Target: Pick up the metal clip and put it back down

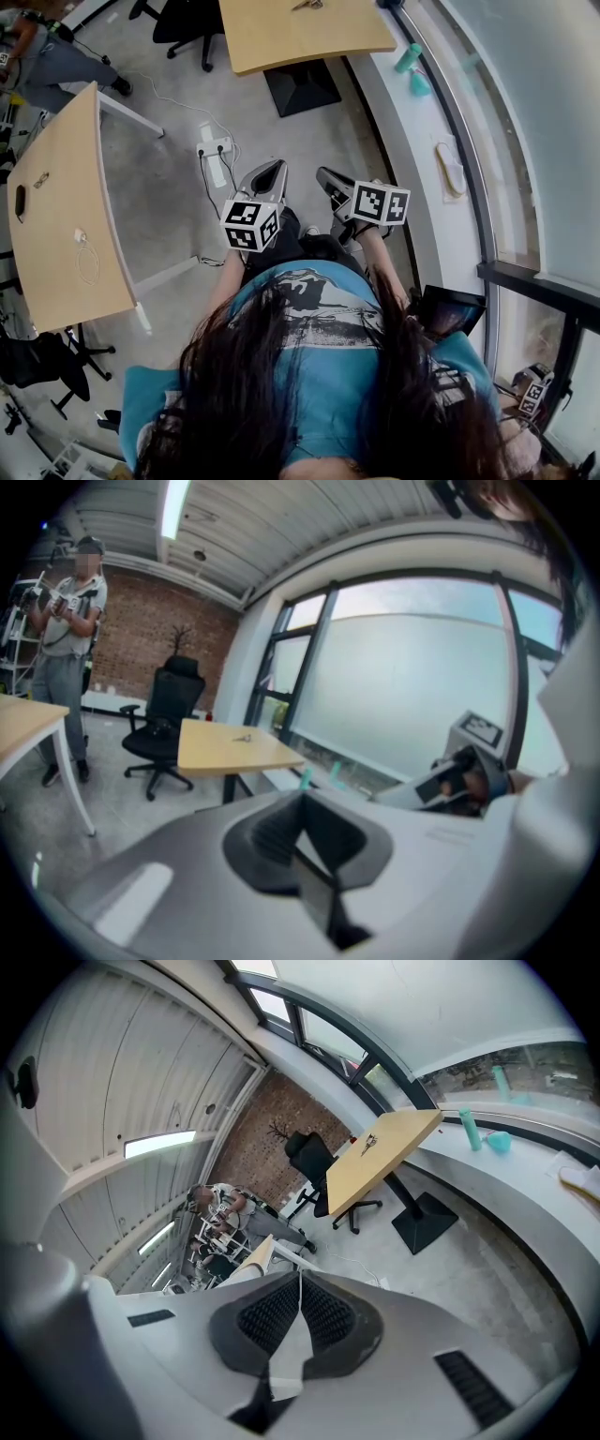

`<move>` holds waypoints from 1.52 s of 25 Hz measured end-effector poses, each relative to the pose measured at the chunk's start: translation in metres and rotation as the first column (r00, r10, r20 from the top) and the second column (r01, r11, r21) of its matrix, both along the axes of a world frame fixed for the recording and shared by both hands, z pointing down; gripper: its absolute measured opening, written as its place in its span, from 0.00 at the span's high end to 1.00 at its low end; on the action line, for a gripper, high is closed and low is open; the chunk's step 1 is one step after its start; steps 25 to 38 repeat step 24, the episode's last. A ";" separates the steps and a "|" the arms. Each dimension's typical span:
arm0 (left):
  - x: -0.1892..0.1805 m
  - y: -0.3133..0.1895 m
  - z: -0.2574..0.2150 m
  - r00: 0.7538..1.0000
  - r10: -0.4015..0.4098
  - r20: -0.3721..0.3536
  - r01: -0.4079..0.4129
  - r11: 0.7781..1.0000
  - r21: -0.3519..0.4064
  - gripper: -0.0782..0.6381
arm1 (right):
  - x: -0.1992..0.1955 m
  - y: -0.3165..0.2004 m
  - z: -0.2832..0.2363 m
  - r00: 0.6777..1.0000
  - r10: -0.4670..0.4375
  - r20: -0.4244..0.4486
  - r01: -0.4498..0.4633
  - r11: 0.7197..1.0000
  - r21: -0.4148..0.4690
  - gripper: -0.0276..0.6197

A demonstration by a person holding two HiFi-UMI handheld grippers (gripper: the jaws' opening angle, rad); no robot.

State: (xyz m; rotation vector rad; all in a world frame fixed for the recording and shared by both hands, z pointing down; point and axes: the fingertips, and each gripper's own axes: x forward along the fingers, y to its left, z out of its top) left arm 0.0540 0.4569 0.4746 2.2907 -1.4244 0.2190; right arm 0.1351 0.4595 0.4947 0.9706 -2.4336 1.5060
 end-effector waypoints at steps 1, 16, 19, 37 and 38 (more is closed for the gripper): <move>-0.003 -0.004 0.000 1.000 -0.002 -0.003 0.002 1.000 0.000 0.89 | -0.003 -0.004 0.000 1.000 -0.002 -0.004 0.002 1.000 0.000 0.93; -0.008 -0.005 -0.006 1.000 -0.016 -0.008 0.016 1.000 0.008 0.89 | -0.005 -0.007 -0.004 1.000 -0.008 -0.013 0.008 1.000 0.002 0.93; -0.009 -0.006 -0.005 1.000 -0.015 -0.007 0.015 1.000 0.007 0.89 | -0.006 -0.008 -0.003 1.000 -0.008 -0.013 0.008 1.000 0.002 0.93; 0.001 0.001 -0.006 1.000 -0.010 -0.001 0.010 1.000 0.012 0.89 | 0.003 -0.001 -0.003 1.000 -0.007 -0.008 0.007 1.000 0.004 0.93; 0.001 0.001 -0.006 1.000 -0.010 -0.001 0.010 1.000 0.012 0.89 | 0.003 -0.001 -0.003 1.000 -0.007 -0.008 0.007 1.000 0.004 0.93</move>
